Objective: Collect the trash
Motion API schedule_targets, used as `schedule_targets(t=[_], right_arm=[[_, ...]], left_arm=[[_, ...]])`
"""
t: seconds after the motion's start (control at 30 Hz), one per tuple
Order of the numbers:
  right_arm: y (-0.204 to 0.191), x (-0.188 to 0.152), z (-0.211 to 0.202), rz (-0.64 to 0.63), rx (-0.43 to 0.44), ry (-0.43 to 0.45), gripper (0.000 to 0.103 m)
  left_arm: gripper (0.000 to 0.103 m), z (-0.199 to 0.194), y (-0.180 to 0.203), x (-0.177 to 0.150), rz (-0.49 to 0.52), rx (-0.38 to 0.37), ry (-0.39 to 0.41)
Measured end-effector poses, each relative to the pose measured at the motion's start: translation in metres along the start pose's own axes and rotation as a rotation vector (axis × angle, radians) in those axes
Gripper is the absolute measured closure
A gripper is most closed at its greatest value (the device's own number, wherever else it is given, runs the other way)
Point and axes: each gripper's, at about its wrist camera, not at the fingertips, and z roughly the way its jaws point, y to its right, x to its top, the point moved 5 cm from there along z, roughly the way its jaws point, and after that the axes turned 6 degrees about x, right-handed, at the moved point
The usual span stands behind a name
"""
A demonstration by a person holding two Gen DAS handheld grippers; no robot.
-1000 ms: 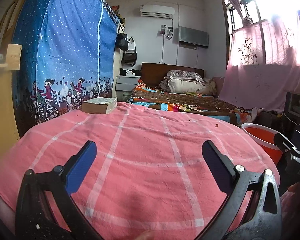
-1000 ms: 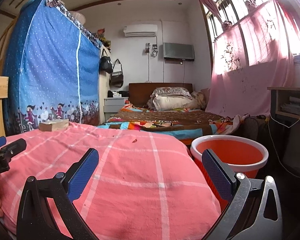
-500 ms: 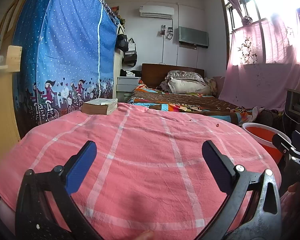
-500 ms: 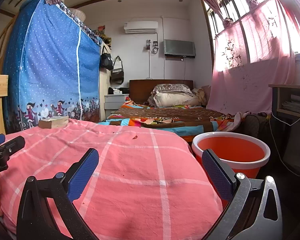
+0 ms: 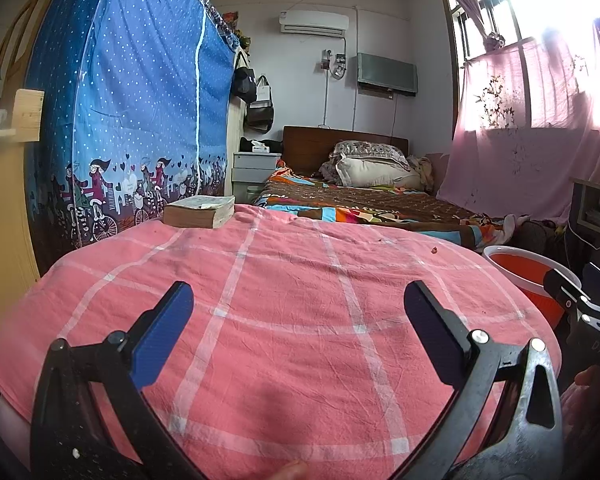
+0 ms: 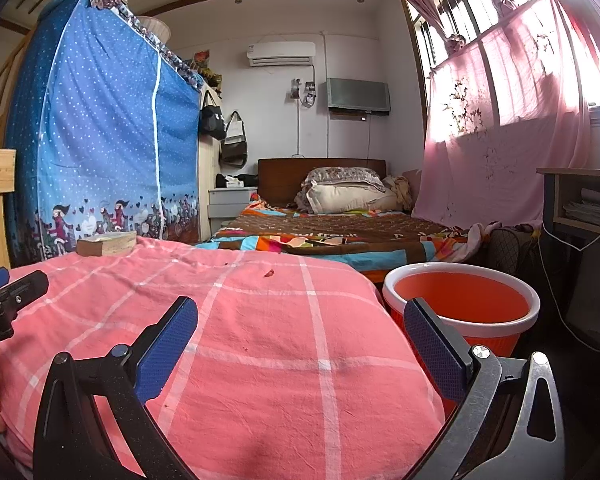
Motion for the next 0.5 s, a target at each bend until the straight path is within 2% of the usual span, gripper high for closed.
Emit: schedule_targets(t=[0.5], right_arm=[[0.0010, -0.0016, 0.0003, 0.003, 0.001, -0.004, 0.000]], left_arm=[[0.000, -0.0003, 0.0005, -0.0001, -0.001, 0.001, 0.000]])
